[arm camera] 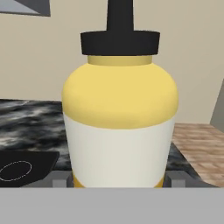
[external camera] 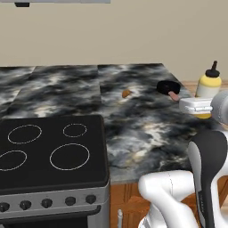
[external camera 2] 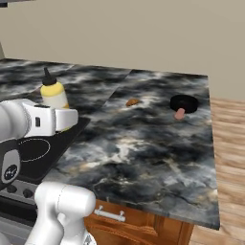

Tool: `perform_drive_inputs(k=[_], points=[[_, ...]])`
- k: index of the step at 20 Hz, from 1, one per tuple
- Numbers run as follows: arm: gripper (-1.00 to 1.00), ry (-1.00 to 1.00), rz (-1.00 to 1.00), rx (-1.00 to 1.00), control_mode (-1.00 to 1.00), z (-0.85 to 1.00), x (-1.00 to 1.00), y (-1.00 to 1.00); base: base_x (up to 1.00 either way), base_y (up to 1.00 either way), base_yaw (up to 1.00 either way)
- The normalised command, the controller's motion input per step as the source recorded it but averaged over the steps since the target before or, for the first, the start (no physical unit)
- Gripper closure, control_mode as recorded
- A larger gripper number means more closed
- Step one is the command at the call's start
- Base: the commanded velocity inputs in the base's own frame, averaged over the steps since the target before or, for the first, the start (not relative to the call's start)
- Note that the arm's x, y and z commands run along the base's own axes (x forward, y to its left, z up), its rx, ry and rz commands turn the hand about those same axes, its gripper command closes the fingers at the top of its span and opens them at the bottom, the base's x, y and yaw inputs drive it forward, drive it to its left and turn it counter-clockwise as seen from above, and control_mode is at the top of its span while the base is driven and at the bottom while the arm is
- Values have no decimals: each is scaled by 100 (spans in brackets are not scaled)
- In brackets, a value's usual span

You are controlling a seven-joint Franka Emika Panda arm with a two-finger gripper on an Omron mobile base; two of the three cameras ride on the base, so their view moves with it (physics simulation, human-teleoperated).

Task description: Move the shaker and mustard from the cabinet to the dining counter.

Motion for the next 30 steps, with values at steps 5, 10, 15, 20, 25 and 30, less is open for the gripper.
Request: perform_drive_inputs(k=[5, 10, 15, 20, 25, 30], points=[[100, 0, 0, 0, 100, 0, 0, 0, 3, 0, 0], [100, 0, 0, 0, 100, 0, 0, 0, 0, 0, 0], [100, 1, 0, 0, -100, 0, 0, 0, 0, 0, 0], [100, 1, 15, 0, -100, -21, 40, -1, 0, 0, 0], [100, 14, 36, 0, -100, -41, 77, -11, 0, 0, 0], [100, 24, 40, -1, -100, -42, 90, -13, 0, 0, 0]])
